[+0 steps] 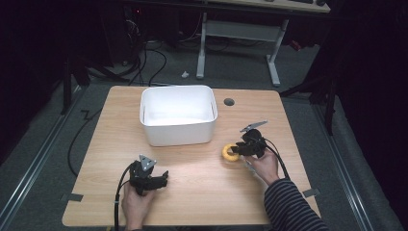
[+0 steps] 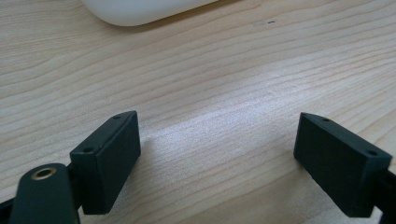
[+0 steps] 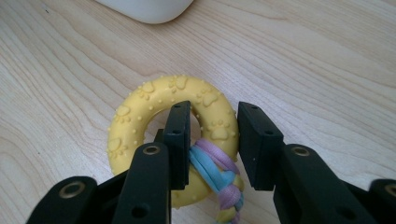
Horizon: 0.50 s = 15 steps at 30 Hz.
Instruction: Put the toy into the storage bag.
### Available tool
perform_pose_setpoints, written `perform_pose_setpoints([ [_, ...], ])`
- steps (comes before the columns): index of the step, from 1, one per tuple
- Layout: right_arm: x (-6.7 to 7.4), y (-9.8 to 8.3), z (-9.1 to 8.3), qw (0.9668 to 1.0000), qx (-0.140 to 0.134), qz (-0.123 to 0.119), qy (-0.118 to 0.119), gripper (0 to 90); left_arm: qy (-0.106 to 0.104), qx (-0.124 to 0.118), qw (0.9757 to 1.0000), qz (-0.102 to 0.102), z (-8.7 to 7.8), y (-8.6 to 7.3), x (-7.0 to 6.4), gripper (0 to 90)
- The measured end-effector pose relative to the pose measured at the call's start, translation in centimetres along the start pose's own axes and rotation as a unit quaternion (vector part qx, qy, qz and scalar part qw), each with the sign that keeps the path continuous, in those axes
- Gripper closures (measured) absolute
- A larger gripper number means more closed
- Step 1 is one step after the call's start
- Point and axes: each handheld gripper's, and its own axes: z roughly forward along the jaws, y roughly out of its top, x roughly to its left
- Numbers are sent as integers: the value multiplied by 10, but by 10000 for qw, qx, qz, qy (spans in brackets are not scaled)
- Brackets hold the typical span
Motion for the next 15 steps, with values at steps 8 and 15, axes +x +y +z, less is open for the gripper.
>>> perform_pose_setpoints([
  [8, -7, -2, -11, 9997, -99, 92, 221, 666, -2, -1, 10000, -4, 0, 0, 0, 150],
  [15, -10, -2, -22, 9993, -173, 95, 310, 667, -4, -4, 10000, -10, 0, 0, 0, 151],
])
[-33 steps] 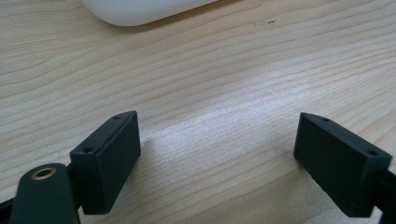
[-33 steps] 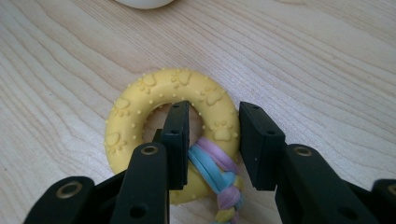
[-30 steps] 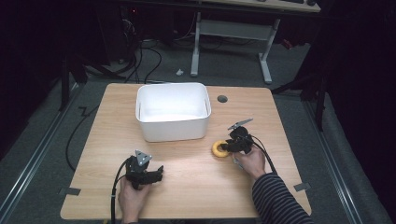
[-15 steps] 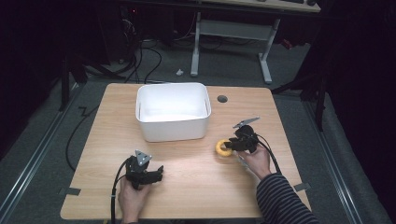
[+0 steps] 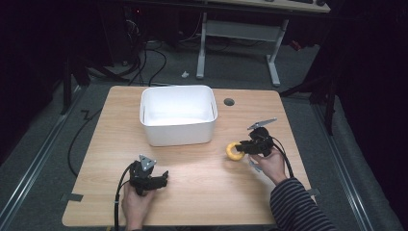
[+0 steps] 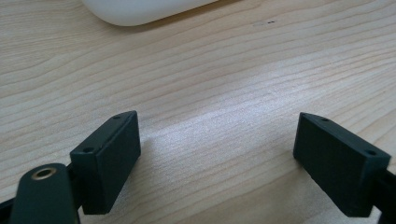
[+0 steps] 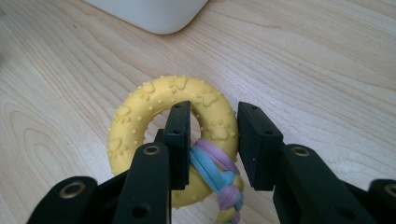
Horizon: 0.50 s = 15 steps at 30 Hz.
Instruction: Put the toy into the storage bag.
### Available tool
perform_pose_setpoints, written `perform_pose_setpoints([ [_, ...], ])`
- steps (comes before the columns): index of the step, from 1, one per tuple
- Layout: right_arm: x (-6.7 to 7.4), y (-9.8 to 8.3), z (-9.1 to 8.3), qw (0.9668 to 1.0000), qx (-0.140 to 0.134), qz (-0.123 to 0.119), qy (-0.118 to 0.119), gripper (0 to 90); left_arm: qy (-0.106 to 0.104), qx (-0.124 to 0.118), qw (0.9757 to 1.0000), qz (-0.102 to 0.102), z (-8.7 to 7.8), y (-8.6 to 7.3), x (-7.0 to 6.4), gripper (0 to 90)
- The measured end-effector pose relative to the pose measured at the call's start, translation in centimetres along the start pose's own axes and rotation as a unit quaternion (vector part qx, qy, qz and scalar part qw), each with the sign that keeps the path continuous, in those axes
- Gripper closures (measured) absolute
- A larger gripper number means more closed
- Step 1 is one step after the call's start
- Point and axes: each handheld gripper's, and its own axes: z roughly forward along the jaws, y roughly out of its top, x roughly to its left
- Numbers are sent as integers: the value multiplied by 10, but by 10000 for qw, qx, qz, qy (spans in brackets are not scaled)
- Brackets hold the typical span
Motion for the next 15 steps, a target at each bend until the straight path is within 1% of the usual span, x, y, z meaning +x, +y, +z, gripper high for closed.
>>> perform_pose_setpoints([
  [1, 0, 0, 0, 10000, 0, 0, 0, 667, 0, 0, 10000, 0, 0, 0, 0, 151],
  [2, -3, -1, -4, 9999, -24, 69, 92, 666, 0, 0, 10000, 0, 0, 0, 0, 152],
  [4, -6, -1, -8, 9997, -88, 156, 182, 666, -5, -2, 10000, -4, 0, 0, 0, 152],
  [7, -8, -1, -13, 9995, -110, 189, 224, 666, -5, -2, 10000, -5, 0, 0, 0, 152],
  [8, -9, -2, -18, 9993, -147, 213, 262, 666, -6, -1, 10000, -6, 0, 0, 0, 152],
  [13, -9, -2, -25, 9993, -203, 191, 252, 666, -6, -1, 10000, -6, 0, 0, 0, 152],
  [15, -10, -2, -30, 9987, -257, 273, 338, 665, -11, 5, 10000, -7, 0, 0, 0, 152],
])
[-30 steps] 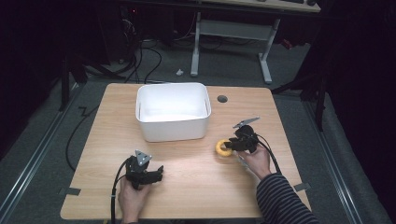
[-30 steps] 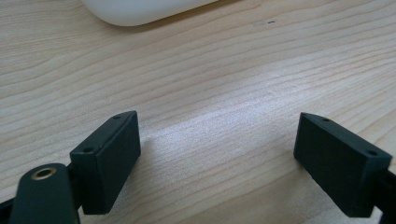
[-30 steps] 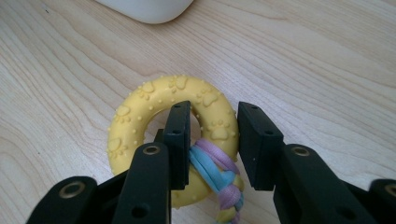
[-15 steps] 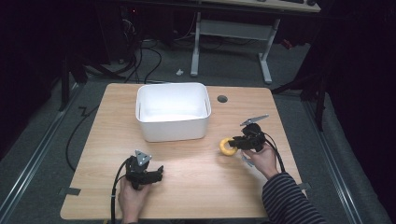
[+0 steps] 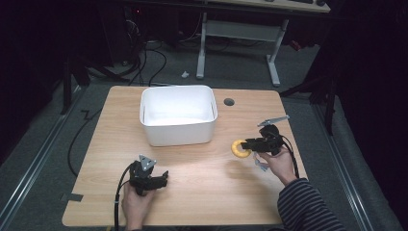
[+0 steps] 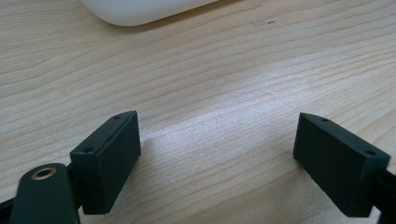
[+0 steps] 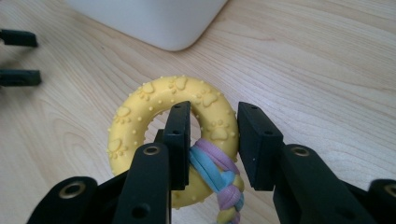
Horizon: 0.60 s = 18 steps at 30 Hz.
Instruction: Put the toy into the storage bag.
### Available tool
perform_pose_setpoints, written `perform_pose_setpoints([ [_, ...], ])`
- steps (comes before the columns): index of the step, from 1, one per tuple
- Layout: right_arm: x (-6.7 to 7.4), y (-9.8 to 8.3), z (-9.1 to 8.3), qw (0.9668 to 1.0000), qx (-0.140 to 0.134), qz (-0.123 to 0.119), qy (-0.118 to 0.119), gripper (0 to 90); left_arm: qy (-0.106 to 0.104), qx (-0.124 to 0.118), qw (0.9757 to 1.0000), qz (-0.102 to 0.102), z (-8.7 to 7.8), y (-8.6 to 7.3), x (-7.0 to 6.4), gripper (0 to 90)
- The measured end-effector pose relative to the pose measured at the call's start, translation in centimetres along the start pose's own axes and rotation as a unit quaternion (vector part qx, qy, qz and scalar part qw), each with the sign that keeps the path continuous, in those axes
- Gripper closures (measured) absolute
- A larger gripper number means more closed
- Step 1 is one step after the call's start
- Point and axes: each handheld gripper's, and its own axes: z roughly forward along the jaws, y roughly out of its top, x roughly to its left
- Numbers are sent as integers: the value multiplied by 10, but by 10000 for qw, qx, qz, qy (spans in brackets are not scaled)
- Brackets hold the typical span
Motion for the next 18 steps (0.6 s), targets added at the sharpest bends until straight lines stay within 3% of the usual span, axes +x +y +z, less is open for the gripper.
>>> perform_pose_setpoints([
  [2, -2, 1, -3, 9999, -40, 42, 86, 665, 1, -2, 10000, -5, 0, 0, 0, 153],
  [6, -1, 6, -10, 9998, 16, -95, 161, 665, 2, -4, 10000, -5, 0, 0, 0, 153],
  [12, 3, 12, -19, 9995, 81, -304, 98, 664, 2, -2, 10000, -6, 0, 0, 0, 154],
  [15, -1, 15, -24, 9997, -51, -128, 192, 664, 6, -4, 10000, -8, 0, 0, 0, 155],
  [18, -1, 18, -26, 9999, 5, -116, 110, 664, 6, -3, 10000, -9, 0, 0, 0, 155],
])
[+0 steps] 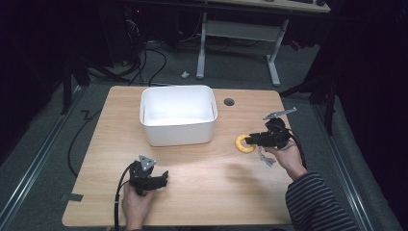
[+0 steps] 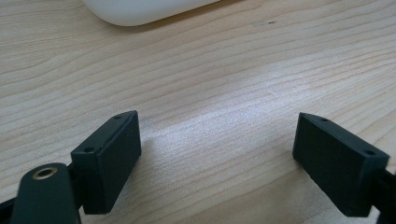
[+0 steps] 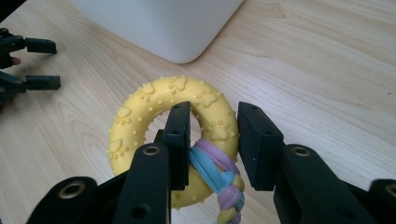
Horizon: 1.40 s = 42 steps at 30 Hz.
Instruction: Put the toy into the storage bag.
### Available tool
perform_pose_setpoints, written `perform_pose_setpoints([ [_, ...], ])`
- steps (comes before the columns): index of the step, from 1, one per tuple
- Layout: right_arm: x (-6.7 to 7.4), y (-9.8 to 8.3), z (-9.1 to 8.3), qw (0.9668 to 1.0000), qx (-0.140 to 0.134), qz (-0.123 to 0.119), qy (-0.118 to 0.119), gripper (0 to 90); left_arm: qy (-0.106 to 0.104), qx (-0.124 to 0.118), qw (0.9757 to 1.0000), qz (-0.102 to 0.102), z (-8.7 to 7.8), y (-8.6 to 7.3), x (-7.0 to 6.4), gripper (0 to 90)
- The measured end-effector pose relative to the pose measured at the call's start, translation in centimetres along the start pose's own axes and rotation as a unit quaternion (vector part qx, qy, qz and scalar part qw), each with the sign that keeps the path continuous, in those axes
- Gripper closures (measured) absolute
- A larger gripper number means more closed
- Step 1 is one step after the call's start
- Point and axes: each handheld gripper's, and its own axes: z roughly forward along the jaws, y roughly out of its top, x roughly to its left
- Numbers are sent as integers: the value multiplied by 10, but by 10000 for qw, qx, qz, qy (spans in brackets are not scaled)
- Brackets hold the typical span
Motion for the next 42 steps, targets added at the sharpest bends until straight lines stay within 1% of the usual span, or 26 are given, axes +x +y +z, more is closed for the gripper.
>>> perform_pose_setpoints([
  [1, -1, 4, -3, 10000, 3, 17, -25, 664, 1, 0, 10000, 1, 0, 0, 0, 155],
  [3, 0, 6, -5, 10000, -11, 42, -18, 664, 1, -1, 10000, 1, 0, 0, 0, 156],
  [5, 2, 15, -11, 9999, -53, -45, -125, 664, 0, 0, 10000, 0, 0, 0, 0, 155],
  [6, 2, 15, -11, 9999, -53, -45, -125, 664, 0, 0, 10000, 0, 0, 0, 0, 155],
  [7, 4, 22, -14, 9998, -83, -94, -167, 664, 0, -1, 10000, 0, 0, 0, 0, 155],
  [11, 6, 33, -17, 9996, -80, -174, -227, 664, 2, 0, 10000, 0, 0, 0, 0, 156],
  [12, 6, 33, -17, 9996, -80, -174, -227, 664, 2, 0, 10000, 0, 0, 0, 0, 156],
  [13, 9, 39, -18, 9994, -72, -233, -242, 664, 3, 1, 10000, -1, 0, 0, 0, 156],
  [14, 9, 39, -18, 9994, -72, -233, -242, 664, 3, 1, 10000, -1, 0, 0, 0, 156],
  [15, 10, 42, -18, 9993, -76, -275, -262, 664, 1, 1, 10000, -1, 0, 0, 0, 156],
  [16, 13, 48, -18, 9988, -67, -365, -314, 664, 4, 0, 10000, -3, 0, 0, 0, 157],
  [18, 14, 50, -18, 9987, -68, -399, -325, 664, 8, -2, 10000, -3, 0, 0, 0, 157],
  [19, 16, 57, -18, 9981, -80, -511, -337, 664, 6, -1, 10000, -5, 0, 0, 0, 158],
  [20, 16, 57, -18, 9981, -80, -511, -337, 664, 6, -1, 10000, -5, 0, 0, 0, 158],
  [21, 18, 62, -18, 9977, -90, -584, -340, 664, 10, -2, 10000, -6, 0, 0, 0, 158],
  [22, 18, 62, -18, 9977, -90, -584, -340, 664, 10, -2, 10000, -6, 0, 0, 0, 158],
  [23, 20, 69, -17, 9972, -79, -636, -398, 664, 7, -1, 10000, -6, 0, 0, 0, 158],
  [24, 20, 69, -17, 9972, -79, -636, -398, 664, 7, -1, 10000, -7, 0, 0, 0, 158],
  [25, 22, 76, -17, 9966, -90, -690, -441, 664, 8, 0, 10000, -7, 0, 0, 0, 158],
  [27, 23, 80, -17, 9963, -98, -724, -456, 664, 9, -2, 10000, -8, 0, 0, 0, 158],
  [30, 27, 90, -16, 9948, -126, -858, -535, 664, 9, -1, 10000, -9, 0, 0, 0, 158],
  [36, 32, 106, -12, 9933, -180, -993, -562, 665, 12, 1, 10000, -6, 0, 0, 0, 158],
  [37, 32, 106, -12, 9933, -180, -993, -562, 665, 11, 6, 10000, -1, 0, 0, 0, 158],
  [42, 35, 118, -9, 9926, -206, -1043, -587, 665, 15, 5, 10000, -7, 0, 0, 0, 158],
])
